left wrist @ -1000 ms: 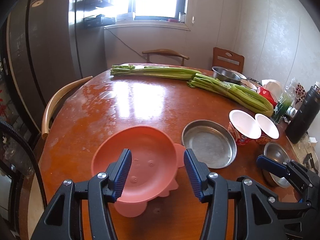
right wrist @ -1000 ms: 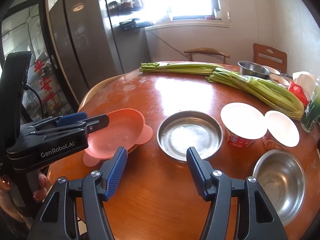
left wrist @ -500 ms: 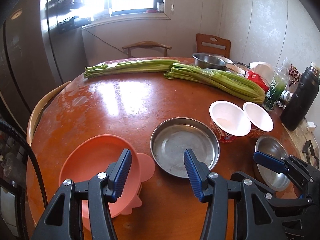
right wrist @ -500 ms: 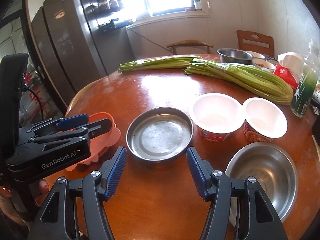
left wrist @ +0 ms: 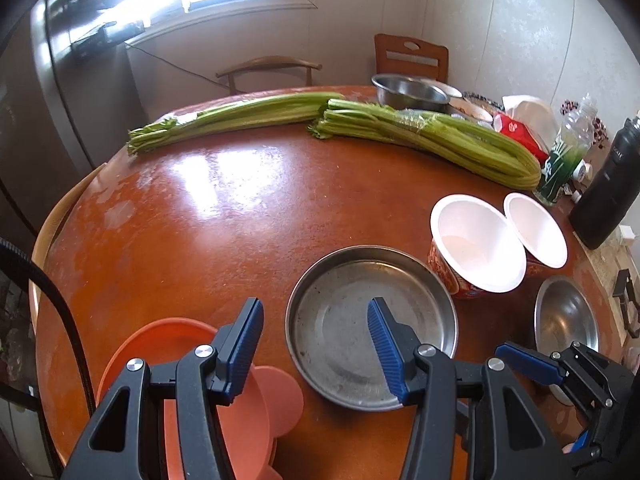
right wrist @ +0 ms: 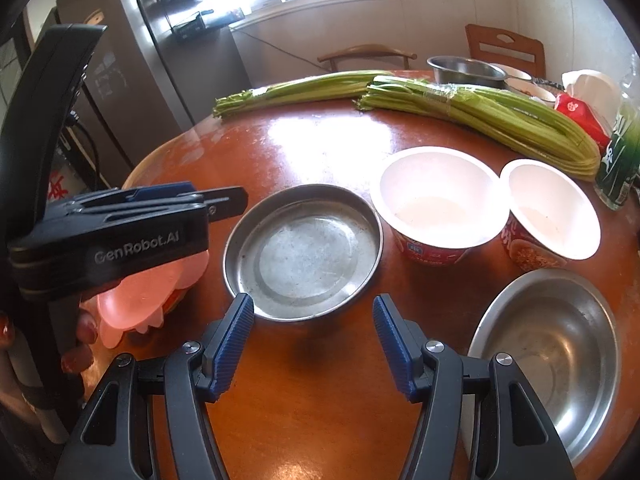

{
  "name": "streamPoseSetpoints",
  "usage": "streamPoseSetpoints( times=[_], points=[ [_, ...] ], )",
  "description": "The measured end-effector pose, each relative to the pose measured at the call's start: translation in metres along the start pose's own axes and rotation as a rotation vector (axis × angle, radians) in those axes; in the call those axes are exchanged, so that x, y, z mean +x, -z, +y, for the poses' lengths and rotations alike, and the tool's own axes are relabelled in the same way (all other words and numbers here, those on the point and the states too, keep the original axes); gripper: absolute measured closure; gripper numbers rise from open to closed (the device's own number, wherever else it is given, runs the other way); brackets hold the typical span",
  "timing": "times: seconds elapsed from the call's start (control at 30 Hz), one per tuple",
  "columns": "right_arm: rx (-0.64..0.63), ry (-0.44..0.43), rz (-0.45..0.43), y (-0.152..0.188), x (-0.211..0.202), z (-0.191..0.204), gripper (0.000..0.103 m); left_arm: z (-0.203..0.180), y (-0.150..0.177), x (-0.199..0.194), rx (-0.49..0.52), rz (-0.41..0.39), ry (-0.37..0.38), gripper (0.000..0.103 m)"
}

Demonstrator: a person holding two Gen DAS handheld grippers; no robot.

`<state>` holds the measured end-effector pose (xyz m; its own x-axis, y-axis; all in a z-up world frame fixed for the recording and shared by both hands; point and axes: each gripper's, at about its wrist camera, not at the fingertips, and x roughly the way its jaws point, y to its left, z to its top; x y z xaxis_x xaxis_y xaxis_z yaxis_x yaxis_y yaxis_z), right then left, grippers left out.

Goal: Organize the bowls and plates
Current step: 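Move the left gripper to the silver tray rim and close on it, then lift the silver tray with the left gripper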

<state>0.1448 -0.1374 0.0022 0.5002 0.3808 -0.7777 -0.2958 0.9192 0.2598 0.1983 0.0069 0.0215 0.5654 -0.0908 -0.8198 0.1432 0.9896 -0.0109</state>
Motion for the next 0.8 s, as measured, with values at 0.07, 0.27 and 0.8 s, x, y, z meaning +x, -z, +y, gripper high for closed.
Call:
streamPoseSetpoints(
  times=[0.07, 0.27, 0.8],
  points=[
    [0.012, -0.009, 0.015, -0.001, 0.005, -0.001, 0.039, 0.0, -0.005, 0.007, 0.019, 0.016, 0.009, 0.049],
    [0.03, 0.009, 0.037, -0.003, 0.016, 0.0, 0.039, 0.0, -0.016, 0.026, 0.052, 0.056, 0.011, 0.049],
    [0.025, 0.086, 0.097, -0.004, 0.043, 0.01, 0.039, 0.0, -0.016, 0.072, 0.067, 0.165, 0.005, 0.049]
  ],
)
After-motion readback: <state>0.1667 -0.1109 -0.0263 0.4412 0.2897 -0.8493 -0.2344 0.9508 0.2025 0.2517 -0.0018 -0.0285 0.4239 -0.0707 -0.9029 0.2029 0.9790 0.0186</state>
